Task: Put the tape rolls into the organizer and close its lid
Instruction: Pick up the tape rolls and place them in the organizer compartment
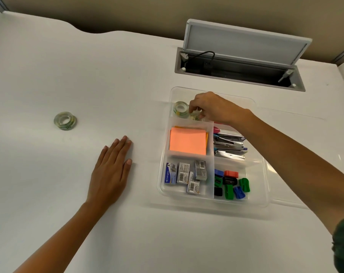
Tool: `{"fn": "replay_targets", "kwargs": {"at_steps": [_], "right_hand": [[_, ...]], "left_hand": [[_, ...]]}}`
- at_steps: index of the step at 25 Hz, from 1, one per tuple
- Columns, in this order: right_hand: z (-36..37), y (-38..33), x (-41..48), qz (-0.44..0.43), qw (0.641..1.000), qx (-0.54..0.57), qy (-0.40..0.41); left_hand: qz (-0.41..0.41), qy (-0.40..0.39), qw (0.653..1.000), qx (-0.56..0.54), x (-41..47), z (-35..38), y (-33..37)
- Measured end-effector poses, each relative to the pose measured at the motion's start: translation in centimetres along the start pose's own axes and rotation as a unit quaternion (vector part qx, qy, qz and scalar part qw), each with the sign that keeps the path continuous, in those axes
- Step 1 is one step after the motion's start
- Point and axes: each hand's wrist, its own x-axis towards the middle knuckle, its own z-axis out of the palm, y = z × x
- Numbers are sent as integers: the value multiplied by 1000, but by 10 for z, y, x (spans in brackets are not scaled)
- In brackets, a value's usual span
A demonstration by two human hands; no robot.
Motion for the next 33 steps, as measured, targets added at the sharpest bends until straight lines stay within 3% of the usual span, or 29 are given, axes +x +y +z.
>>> {"fn": "replay_targets", "kwargs": {"at_steps": [3, 7, 10, 12, 15, 18, 21, 25, 28, 33], "right_hand": [[-3, -13, -12, 59, 991, 51, 107], [4, -58, -56, 122, 946, 135, 268], [20, -114, -92, 129, 926, 105, 339], [35, -152, -110, 140, 933, 49, 329], [61, -210, -125, 149, 939, 56, 304], [87, -259, -123, 71, 947, 75, 305], [109, -282, -105, -2, 964, 113, 240], [128, -280, -69, 118, 972, 147, 138], [138, -276, -56, 167, 968, 131, 132], [145, -278, -54, 179, 968, 89, 152]], "left_hand": [[2, 1, 1000, -6, -1, -2, 1], [-11, 11, 997, -77, 4, -10, 5], [-9, 42, 995, -93, 9, -25, 2], [-11, 78, 993, -84, 11, -37, -8], [-47, 132, 986, -86, 13, -58, -34], [-68, 149, 985, -52, 21, -72, -63], [-84, 109, 990, -17, 34, -76, -83], [-99, 60, 992, -56, 47, -70, -98], [-106, 89, 986, -93, 49, -67, -105], [-86, 112, 988, -59, 56, -72, -120]]}}
